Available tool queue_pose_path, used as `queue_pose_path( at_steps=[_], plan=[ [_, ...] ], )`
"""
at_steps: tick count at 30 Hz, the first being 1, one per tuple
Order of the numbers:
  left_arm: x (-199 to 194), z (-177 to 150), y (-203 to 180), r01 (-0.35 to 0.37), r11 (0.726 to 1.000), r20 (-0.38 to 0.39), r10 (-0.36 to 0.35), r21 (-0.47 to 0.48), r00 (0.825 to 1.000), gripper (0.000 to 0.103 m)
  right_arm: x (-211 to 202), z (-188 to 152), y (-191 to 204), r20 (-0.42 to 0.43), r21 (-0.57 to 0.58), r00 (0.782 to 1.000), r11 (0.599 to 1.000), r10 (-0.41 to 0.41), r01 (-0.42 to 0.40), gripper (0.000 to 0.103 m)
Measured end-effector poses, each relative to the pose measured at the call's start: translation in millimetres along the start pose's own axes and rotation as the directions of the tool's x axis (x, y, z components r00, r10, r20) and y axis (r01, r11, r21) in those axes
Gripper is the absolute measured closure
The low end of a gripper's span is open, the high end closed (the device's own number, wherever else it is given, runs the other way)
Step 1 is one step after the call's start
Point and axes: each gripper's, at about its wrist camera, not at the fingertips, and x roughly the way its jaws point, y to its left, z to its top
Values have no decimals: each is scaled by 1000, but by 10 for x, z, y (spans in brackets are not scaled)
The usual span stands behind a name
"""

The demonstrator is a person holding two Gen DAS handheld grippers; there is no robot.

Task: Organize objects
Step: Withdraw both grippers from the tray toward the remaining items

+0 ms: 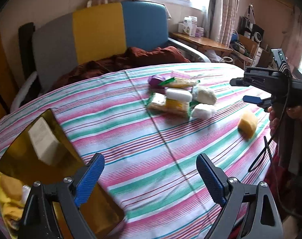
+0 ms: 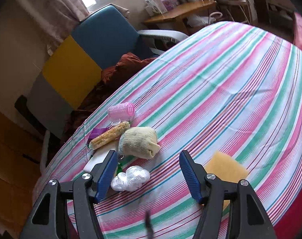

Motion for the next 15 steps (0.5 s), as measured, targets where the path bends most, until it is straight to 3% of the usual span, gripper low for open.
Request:
queue_pose_path(
  at_steps=[8, 15],
  plan=[
    [251, 187, -230, 48, 997, -19, -47, 56, 999, 20, -88, 22, -100, 38, 68, 998, 997, 40, -42, 38],
    [519, 448, -577, 143, 971, -27, -141, 191, 990, 31, -166, 70, -294, 81, 176, 993, 979, 90, -103, 38]
  ],
)
